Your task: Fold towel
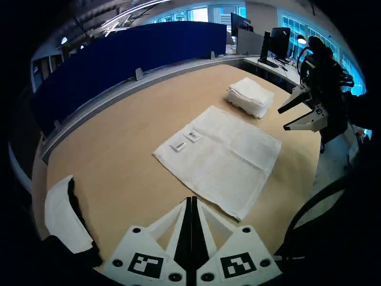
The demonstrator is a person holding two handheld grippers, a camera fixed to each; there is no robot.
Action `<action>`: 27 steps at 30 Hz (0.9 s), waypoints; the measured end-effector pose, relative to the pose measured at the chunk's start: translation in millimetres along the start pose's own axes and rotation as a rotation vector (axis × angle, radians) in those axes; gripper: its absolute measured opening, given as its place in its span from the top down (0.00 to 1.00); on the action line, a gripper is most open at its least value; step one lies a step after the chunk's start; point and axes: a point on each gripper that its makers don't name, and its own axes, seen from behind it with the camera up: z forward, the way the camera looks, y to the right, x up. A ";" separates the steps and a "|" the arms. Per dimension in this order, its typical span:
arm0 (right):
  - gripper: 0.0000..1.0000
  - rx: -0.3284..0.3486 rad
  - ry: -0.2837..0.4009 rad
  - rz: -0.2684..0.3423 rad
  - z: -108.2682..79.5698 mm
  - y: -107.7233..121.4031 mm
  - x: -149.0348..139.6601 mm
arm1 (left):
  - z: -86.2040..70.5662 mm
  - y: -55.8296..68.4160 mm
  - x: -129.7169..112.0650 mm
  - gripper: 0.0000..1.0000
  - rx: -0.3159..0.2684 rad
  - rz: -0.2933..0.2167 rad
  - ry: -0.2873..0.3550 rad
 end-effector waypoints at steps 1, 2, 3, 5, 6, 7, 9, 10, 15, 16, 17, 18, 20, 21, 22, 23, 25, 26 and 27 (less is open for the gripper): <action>0.12 0.000 0.000 0.000 -0.2 0.0 -0.1 | -0.6 -0.2 0.4 1.00 0.002 0.000 0.001; 0.08 0.000 0.000 0.001 -0.3 0.1 -0.3 | -1.1 -0.3 0.8 1.00 0.003 0.000 0.001; 0.06 0.001 0.000 0.001 -0.5 0.1 -0.4 | -1.5 -0.4 1.2 1.00 0.004 0.000 0.002; 0.03 0.000 0.003 0.005 -0.8 0.2 -0.5 | -1.6 0.0 1.6 1.00 0.006 -0.001 0.003; 0.03 -0.001 0.004 0.007 -1.0 0.3 -0.5 | -1.6 0.2 1.7 0.99 0.006 -0.001 0.003; 0.03 -0.001 0.005 0.008 -1.4 0.2 -0.7 | -1.5 0.5 1.5 0.98 0.007 -0.001 0.002; 0.03 -0.003 0.006 0.009 -2.0 0.0 -1.1 | -1.5 1.1 1.0 0.89 0.008 -0.001 0.000; 0.03 -0.003 0.006 0.009 -2.6 -0.1 -1.4 | -2.1 1.9 0.1 0.81 0.005 -0.003 -0.004; 0.03 -0.005 0.005 0.003 -5.0 -1.3 -3.7 | -3.1 9.4 -2.4 0.41 -0.024 -0.025 -0.017; 0.03 -0.004 0.005 0.003 -5.3 -1.7 -4.0 | -3.2 11.0 -2.8 0.33 -0.031 -0.029 -0.017; 0.03 -0.004 0.005 0.002 -5.5 -2.1 -4.3 | -3.2 12.4 -3.1 0.28 -0.037 -0.033 -0.018; 0.03 -0.003 0.005 0.002 -5.7 -2.5 -4.6 | -3.1 13.5 -3.4 0.24 -0.042 -0.036 -0.018; 0.03 -0.001 0.005 0.001 -5.8 -3.6 -4.5 | -2.5 14.2 -4.2 0.15 -0.041 -0.032 -0.017; 0.03 0.000 0.006 0.001 -5.9 -4.1 -4.5 | -2.2 14.6 -4.8 0.14 -0.040 -0.030 -0.017; 0.03 0.001 0.006 0.000 -6.0 -4.5 -4.6 | -1.8 15.2 -5.9 0.13 -0.039 -0.026 -0.019; 0.03 0.001 0.006 -0.001 -6.1 -4.8 -4.6 | -1.4 15.7 -6.9 0.13 -0.038 -0.022 -0.021; 0.03 0.001 0.005 -0.003 -6.0 -5.2 -5.1 | -0.1 17.3 -9.5 0.11 -0.037 -0.016 -0.025; 0.03 0.001 0.005 -0.004 -5.8 -5.3 -5.5 | 0.7 18.2 -10.9 0.08 -0.036 -0.014 -0.027; 0.03 0.001 0.005 -0.004 -5.6 -5.4 -5.8 | 1.4 19.1 -12.2 0.08 -0.034 -0.012 -0.028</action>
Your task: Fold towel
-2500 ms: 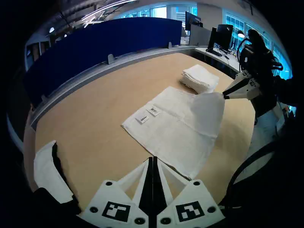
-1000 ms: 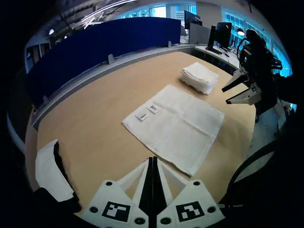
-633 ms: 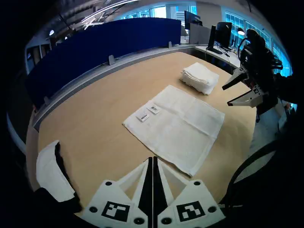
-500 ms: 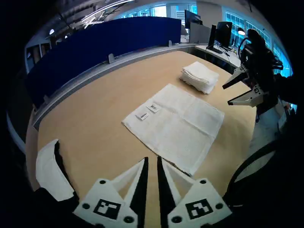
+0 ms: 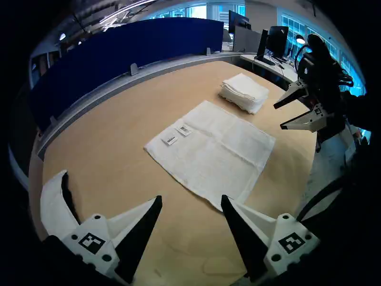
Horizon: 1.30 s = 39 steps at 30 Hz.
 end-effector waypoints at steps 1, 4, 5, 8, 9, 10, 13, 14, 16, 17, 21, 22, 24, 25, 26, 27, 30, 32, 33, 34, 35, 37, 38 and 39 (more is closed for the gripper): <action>0.03 -0.001 0.000 0.000 0.5 0.2 -0.7 | 0.7 0.7 -1.4 0.07 0.002 0.000 0.000; 0.03 -0.002 -0.001 -0.001 2.0 0.5 -3.2 | 2.5 2.2 -5.4 0.07 0.010 -0.001 0.001; 0.03 -0.002 -0.002 -0.001 2.6 0.6 -4.2 | 3.0 2.4 -6.6 0.07 0.013 -0.002 0.002; 0.03 -0.002 -0.004 0.000 4.9 0.5 -8.2 | 5.2 4.5 -10.3 0.07 0.017 -0.007 0.005; 0.03 -0.002 -0.004 0.000 5.7 0.4 -9.7 | 6.2 5.6 -11.6 0.07 0.017 -0.008 0.005; 0.03 -0.002 -0.005 0.001 6.6 0.2 -11.7 | 8.0 7.5 -13.6 0.07 0.015 -0.009 0.005; 0.03 -0.001 -0.009 0.003 9.0 -0.7 -18.0 | 13.3 13.4 -19.7 0.07 0.010 -0.005 0.002; 0.03 -0.001 -0.011 0.003 9.7 -1.0 -20.3 | 15.2 15.5 -21.9 0.07 0.009 -0.001 0.000; 0.03 0.000 -0.015 0.005 11.8 -1.6 -25.3 | 18.5 19.9 -27.2 0.07 0.006 0.010 -0.006; 0.03 0.000 -0.017 0.007 12.9 -1.8 -27.8 | 19.9 21.9 -29.8 0.07 0.005 0.016 -0.010; 0.03 -0.001 -0.026 0.014 17.4 -2.2 -37.3 | 24.4 29.6 -38.9 0.07 0.000 0.033 -0.018; 0.03 -0.002 -0.028 0.015 18.3 -2.1 -39.8 | 25.5 31.2 -40.8 0.07 -0.001 0.033 -0.018; 0.03 -0.003 -0.033 0.018 19.9 -1.9 -44.2 | 27.4 33.9 -44.1 0.07 -0.002 0.033 -0.020; 0.03 -0.003 -0.035 0.019 20.9 -1.7 -46.4 | 28.7 34.9 -45.9 0.07 -0.001 0.030 -0.020; 0.03 -0.004 -0.038 0.019 21.8 -1.5 -48.3 | 29.9 35.7 -47.5 0.07 -0.001 0.028 -0.021; 0.03 -0.004 -0.040 0.020 22.6 -1.4 -50.0 | 31.0 36.3 -48.9 0.07 -0.001 0.026 -0.022; 0.03 -0.001 -0.044 0.021 24.1 -1.7 -53.5 | 34.5 36.9 -52.1 0.07 0.005 0.019 -0.023; 0.03 0.006 -0.045 0.017 24.2 -2.3 -54.6 | 36.2 37.0 -53.8 0.07 0.009 0.016 -0.025; 0.03 0.009 -0.046 0.014 24.4 -2.4 -55.2 | 36.7 37.2 -54.5 0.07 0.011 0.014 -0.026; 0.03 0.012 -0.049 0.009 24.9 -2.1 -56.4 | 36.6 37.8 -55.1 0.07 0.015 0.010 -0.027; 0.03 0.015 -0.051 0.005 25.4 -1.8 -57.4 | 36.5 38.3 -55.6 0.07 0.018 0.007 -0.027; 0.03 0.022 -0.057 -0.006 26.6 -0.8 -59.3 | 35.9 40.9 -57.7 0.07 0.021 -0.002 -0.032; 0.03 0.025 -0.059 -0.011 27.3 -0.2 -60.3 | 35.6 42.6 -58.9 0.07 0.022 -0.007 -0.036; 0.03 0.029 -0.062 -0.016 27.9 0.4 -61.1 | 35.6 44.4 -60.1 0.07 0.023 -0.012 -0.039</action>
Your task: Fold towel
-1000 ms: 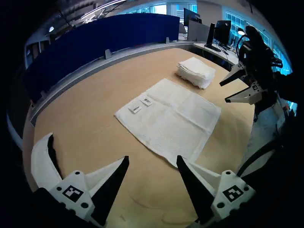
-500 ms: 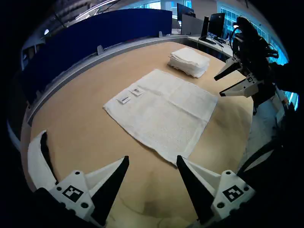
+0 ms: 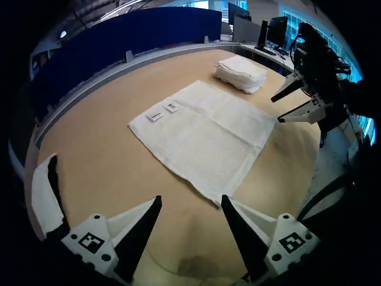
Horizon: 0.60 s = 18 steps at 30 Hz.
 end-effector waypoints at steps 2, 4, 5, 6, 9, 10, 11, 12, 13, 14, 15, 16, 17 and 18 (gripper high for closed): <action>0.03 0.008 -0.007 -0.011 1.4 1.0 -1.8 | 1.9 4.9 -2.7 0.07 0.001 -0.011 -0.005; 0.03 0.015 -0.013 -0.022 2.7 2.0 -3.6 | 3.1 9.5 -4.8 0.07 0.003 -0.025 -0.009; 0.03 0.018 -0.016 -0.026 3.2 2.5 -4.4 | 3.5 11.6 -5.6 0.07 0.004 -0.032 -0.011; 0.03 0.021 -0.018 -0.031 3.8 3.0 -5.3 | 3.7 13.7 -6.4 0.07 0.005 -0.040 -0.013; 0.03 0.030 -0.025 -0.042 5.6 4.4 -7.5 | 3.6 20.3 -8.5 0.07 0.006 -0.066 -0.018; 0.03 0.033 -0.027 -0.045 6.3 4.9 -8.1 | 4.0 22.3 -9.5 0.07 0.007 -0.077 -0.020; 0.03 0.036 -0.028 -0.048 6.9 5.4 -8.7 | 4.4 24.1 -10.3 0.07 0.008 -0.087 -0.022; 0.03 0.038 -0.030 -0.051 7.5 5.9 -9.4 | 5.0 25.8 -11.1 0.07 0.010 -0.096 -0.023; 0.03 0.041 -0.032 -0.054 8.0 6.3 -10.3 | 6.2 27.5 -12.1 0.07 0.011 -0.105 -0.026; 0.03 0.043 -0.033 -0.057 8.4 6.6 -11.1 | 7.3 29.1 -13.0 0.07 0.012 -0.113 -0.028; 0.03 0.046 -0.035 -0.059 8.8 6.9 -11.9 | 8.3 30.5 -13.9 0.07 0.014 -0.120 -0.029; 0.03 0.048 -0.037 -0.062 9.2 7.1 -13.0 | 9.2 31.6 -14.8 0.07 0.017 -0.125 -0.031; 0.03 0.051 -0.039 -0.065 9.5 7.2 -14.0 | 10.1 32.6 -15.6 0.07 0.019 -0.130 -0.033; 0.03 0.053 -0.041 -0.067 9.8 7.3 -14.9 | 10.9 33.5 -16.4 0.07 0.022 -0.133 -0.034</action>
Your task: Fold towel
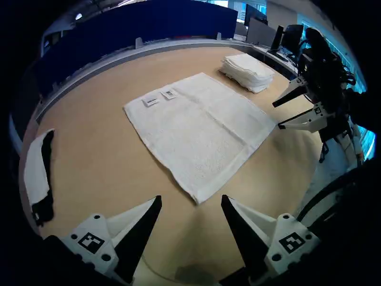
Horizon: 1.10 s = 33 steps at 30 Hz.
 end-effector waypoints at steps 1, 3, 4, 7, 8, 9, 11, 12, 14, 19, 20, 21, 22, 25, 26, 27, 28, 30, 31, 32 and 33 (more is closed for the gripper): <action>0.03 0.001 -0.002 -0.002 0.4 0.0 -1.0 | 0.9 0.7 -1.1 0.07 0.003 -0.002 -0.003; 0.03 0.003 -0.004 -0.005 0.9 -0.1 -2.8 | 2.5 2.1 -3.0 0.07 0.006 -0.005 -0.007; 0.03 0.004 -0.004 -0.006 1.0 -0.2 -3.3 | 3.3 2.9 -3.7 0.07 0.007 -0.005 -0.009; 0.03 0.006 -0.006 -0.008 1.1 -0.5 -4.9 | 5.2 4.8 -5.2 0.07 0.007 -0.006 -0.014; 0.03 0.007 -0.007 -0.009 1.0 -0.5 -5.4 | 5.6 5.4 -5.6 0.07 0.007 -0.007 -0.016; 0.03 0.007 -0.007 -0.009 1.0 -0.5 -6.0 | 6.2 5.9 -5.9 0.07 0.007 -0.008 -0.018; 0.03 0.007 -0.009 -0.011 1.3 -0.4 -7.5 | 8.0 7.3 -6.2 0.07 0.005 -0.011 -0.021; 0.03 0.006 -0.010 -0.011 1.4 -0.3 -8.3 | 8.8 8.1 -6.3 0.07 0.004 -0.012 -0.022; 0.03 0.005 -0.014 -0.011 1.8 0.3 -10.5 | 10.5 10.3 -6.7 0.07 -0.002 -0.015 -0.027; 0.13 0.024 -0.029 -0.006 3.9 -1.2 -17.7 | 14.1 11.9 -8.8 0.07 -0.008 -0.012 -0.036; 0.15 0.031 -0.033 -0.003 4.7 -2.2 -19.2 | 14.6 11.7 -9.4 0.07 -0.007 -0.011 -0.038; 0.17 0.037 -0.037 0.000 5.3 -2.8 -20.4 | 15.0 11.5 -9.9 0.07 -0.007 -0.009 -0.040; 0.18 0.035 -0.036 0.005 6.0 -2.2 -20.7 | 15.6 11.7 -10.1 0.07 -0.008 -0.008 -0.041; 0.22 0.030 -0.035 0.014 7.1 -0.4 -21.7 | 17.4 12.7 -10.0 0.07 -0.012 -0.005 -0.043; 0.24 0.028 -0.035 0.015 7.2 0.2 -21.9 | 18.0 13.2 -9.7 0.07 -0.013 -0.004 -0.043; 0.26 0.026 -0.035 0.017 7.3 0.8 -22.2 | 18.6 13.8 -9.4 0.08 -0.015 -0.003 -0.043; 0.28 0.025 -0.036 0.017 7.4 1.2 -22.6 | 19.2 14.6 -9.1 0.08 -0.018 -0.003 -0.043; 0.31 0.022 -0.038 0.017 7.8 1.9 -23.2 | 20.1 16.1 -8.4 0.09 -0.023 -0.002 -0.043; 0.31 0.020 -0.039 0.017 8.3 2.4 -23.5 | 20.6 16.9 -8.3 0.10 -0.026 -0.002 -0.044; 0.31 0.018 -0.040 0.017 8.8 2.9 -23.7 | 21.0 17.6 -8.2 0.11 -0.028 -0.003 -0.044; 0.35 0.016 -0.041 0.017 9.3 3.3 -23.9 | 21.5 18.0 -8.3 0.14 -0.030 -0.003 -0.045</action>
